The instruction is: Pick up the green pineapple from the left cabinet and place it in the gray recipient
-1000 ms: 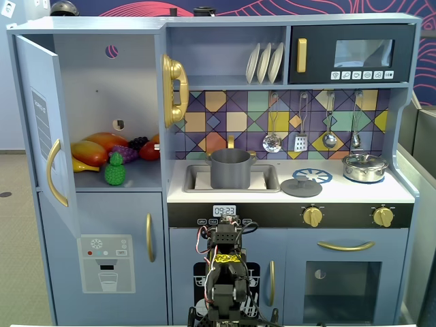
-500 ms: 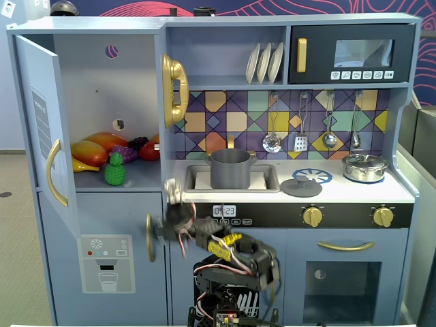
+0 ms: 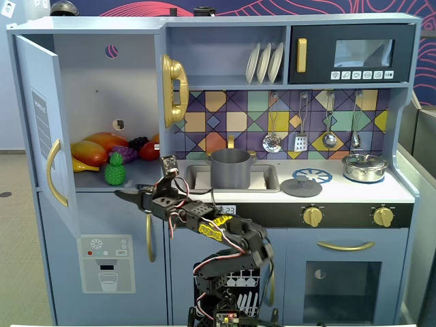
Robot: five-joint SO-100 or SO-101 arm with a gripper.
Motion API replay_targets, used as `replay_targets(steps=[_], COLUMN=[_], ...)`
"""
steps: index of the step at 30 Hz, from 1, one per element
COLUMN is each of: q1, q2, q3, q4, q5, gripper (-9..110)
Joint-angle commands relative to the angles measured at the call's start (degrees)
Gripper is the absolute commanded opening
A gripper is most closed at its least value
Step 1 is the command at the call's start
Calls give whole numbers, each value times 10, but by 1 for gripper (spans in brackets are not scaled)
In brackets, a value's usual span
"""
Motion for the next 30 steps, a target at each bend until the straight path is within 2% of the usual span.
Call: replay_targets(steps=[1, 14, 30], q1=[26, 59, 20], q2=[-64, -226, -428], q3=[-80, -176, -374], q4=[-43, -120, -145], q5=[24, 39, 3], gripper=[37, 36, 32])
